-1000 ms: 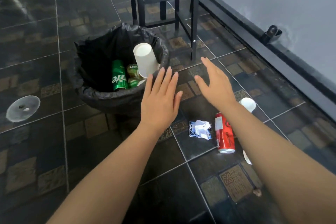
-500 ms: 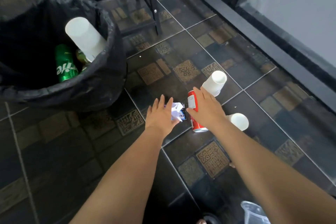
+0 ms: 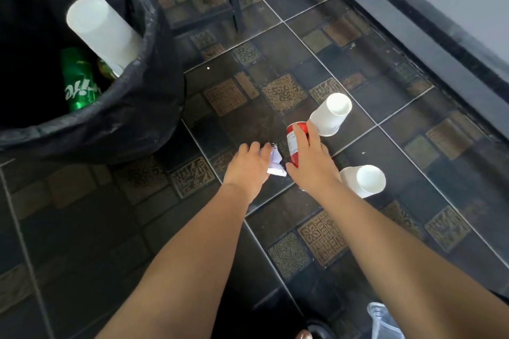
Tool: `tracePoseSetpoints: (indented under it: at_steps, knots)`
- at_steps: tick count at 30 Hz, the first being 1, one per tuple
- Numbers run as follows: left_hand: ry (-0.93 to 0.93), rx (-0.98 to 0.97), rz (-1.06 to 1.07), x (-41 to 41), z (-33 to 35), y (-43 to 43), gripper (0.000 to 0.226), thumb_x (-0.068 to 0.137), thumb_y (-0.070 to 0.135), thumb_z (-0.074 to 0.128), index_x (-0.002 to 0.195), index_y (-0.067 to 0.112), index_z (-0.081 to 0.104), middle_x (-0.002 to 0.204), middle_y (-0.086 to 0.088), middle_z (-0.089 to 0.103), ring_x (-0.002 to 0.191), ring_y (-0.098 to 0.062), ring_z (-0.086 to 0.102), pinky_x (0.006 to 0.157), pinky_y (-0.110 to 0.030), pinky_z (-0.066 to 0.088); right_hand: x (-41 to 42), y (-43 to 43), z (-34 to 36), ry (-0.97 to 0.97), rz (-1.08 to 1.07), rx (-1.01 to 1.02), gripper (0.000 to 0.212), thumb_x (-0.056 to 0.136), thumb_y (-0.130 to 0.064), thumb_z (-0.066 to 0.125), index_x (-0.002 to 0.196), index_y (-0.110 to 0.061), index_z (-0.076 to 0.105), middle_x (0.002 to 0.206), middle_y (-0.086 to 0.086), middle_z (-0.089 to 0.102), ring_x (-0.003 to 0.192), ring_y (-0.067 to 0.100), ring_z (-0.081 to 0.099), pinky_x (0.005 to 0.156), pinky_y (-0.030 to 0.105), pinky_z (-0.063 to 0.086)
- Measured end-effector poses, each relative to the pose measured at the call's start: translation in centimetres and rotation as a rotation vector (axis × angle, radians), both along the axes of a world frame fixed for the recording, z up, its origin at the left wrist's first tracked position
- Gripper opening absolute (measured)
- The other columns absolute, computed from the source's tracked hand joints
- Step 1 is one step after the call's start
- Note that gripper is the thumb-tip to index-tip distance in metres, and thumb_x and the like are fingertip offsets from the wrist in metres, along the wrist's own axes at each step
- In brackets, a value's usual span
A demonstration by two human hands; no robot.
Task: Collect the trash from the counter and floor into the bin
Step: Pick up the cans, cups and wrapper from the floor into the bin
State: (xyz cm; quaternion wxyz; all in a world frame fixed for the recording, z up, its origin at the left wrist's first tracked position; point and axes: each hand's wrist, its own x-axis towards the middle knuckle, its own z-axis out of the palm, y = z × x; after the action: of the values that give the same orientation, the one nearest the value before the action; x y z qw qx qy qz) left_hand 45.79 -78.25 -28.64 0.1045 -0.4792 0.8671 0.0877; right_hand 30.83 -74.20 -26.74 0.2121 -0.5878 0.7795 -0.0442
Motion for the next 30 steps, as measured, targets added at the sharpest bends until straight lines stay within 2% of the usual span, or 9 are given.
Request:
tracePoseSetpoints:
  at_steps: [7, 16, 21, 25, 28, 30]
  knots:
    - [0.077, 0.01, 0.117, 0.1, 0.4, 0.0, 0.071, 0.098, 0.036, 0.055, 0.153, 0.013, 0.017, 0.144, -0.01, 0.05, 0.129, -0.029, 0.052, 0.097, -0.037, 0.052, -0.2, 0.0, 0.0, -0.024, -0.004, -0.019, 0.085, 0.085, -0.021, 0.069, 0.151, -0.028, 0.015, 0.161, 0.0, 0.005, 0.129, 0.037, 0.045, 0.099, 0.044, 0.048]
    - [0.079, 0.027, 0.239, 0.9, 1.2, -0.8, 0.063, 0.1, 0.029, 0.053, 0.151, 0.013, 0.02, 0.125, -0.01, 0.063, 0.109, -0.025, 0.066, 0.085, -0.033, 0.054, -0.3, -0.2, 0.2, -0.048, -0.026, -0.045, 0.086, 0.086, -0.025, 0.069, 0.152, -0.028, 0.014, 0.16, -0.003, 0.007, 0.133, 0.034, 0.043, 0.103, 0.043, 0.045]
    - [0.292, -0.007, 0.378, 1.8, 3.5, -1.3, 0.053, 0.1, 0.032, 0.051, 0.145, 0.015, 0.031, 0.12, -0.009, 0.067, 0.105, -0.025, 0.067, 0.085, -0.032, 0.051, -0.1, -1.1, 1.1, -0.071, -0.033, -0.108, 0.084, 0.088, -0.031, 0.067, 0.152, -0.03, 0.014, 0.162, -0.005, 0.004, 0.138, 0.033, 0.038, 0.104, 0.045, 0.046]
    - [0.48, -0.062, 0.46, 2.4, 6.8, -2.2, 0.05, 0.1, 0.029, 0.05, 0.146, 0.017, 0.036, 0.119, -0.007, 0.068, 0.106, -0.027, 0.066, 0.087, -0.034, 0.048, 0.6, -2.1, 3.4, -0.108, -0.049, -0.173, 0.081, 0.089, -0.035, 0.065, 0.153, -0.032, 0.014, 0.163, -0.003, 0.005, 0.144, 0.031, 0.029, 0.107, 0.043, 0.04]
    - [0.647, -0.108, 0.532, 2.9, 9.9, -2.7, 0.049, 0.099, 0.028, 0.051, 0.145, 0.019, 0.04, 0.117, -0.008, 0.069, 0.105, -0.031, 0.065, 0.088, -0.038, 0.046, 1.1, -3.0, 5.8, -0.17, -0.064, -0.284, 0.079, 0.086, -0.037, 0.067, 0.15, -0.033, 0.022, 0.154, 0.002, 0.019, 0.137, 0.028, 0.035, 0.103, 0.037, 0.043]
    - [0.75, -0.145, 0.546, 3.3, 12.1, -2.9, 0.048, 0.099, 0.028, 0.05, 0.145, 0.02, 0.04, 0.118, -0.009, 0.069, 0.105, -0.032, 0.064, 0.088, -0.038, 0.045, 1.6, -3.8, 7.6, -0.189, -0.062, -0.373, 0.078, 0.085, -0.037, 0.069, 0.149, -0.034, 0.025, 0.147, 0.004, 0.025, 0.127, 0.025, 0.043, 0.093, 0.028, 0.047]
